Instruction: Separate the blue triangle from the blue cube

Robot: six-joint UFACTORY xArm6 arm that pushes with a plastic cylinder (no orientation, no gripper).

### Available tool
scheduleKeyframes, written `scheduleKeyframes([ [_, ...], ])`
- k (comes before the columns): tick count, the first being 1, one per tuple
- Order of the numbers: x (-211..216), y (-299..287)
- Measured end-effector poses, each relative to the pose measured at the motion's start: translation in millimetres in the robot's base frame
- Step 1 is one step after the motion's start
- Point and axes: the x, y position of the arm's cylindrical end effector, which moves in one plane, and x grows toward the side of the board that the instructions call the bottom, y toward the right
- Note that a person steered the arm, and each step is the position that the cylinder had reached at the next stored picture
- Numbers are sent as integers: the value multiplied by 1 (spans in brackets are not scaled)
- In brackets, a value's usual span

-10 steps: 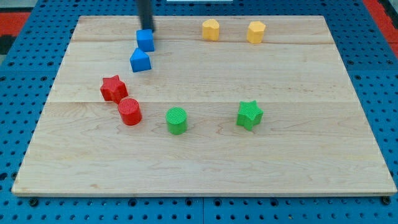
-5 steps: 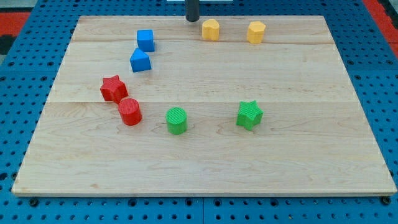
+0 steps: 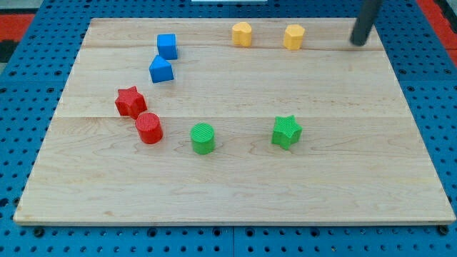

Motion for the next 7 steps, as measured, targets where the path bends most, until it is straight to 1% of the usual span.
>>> scheduleKeyframes([
  [1, 7, -124],
  [2, 16, -185],
  [3, 40, -257],
  [4, 42, -280],
  [5, 30, -299],
  [6, 29, -323],
  [7, 18, -318],
])
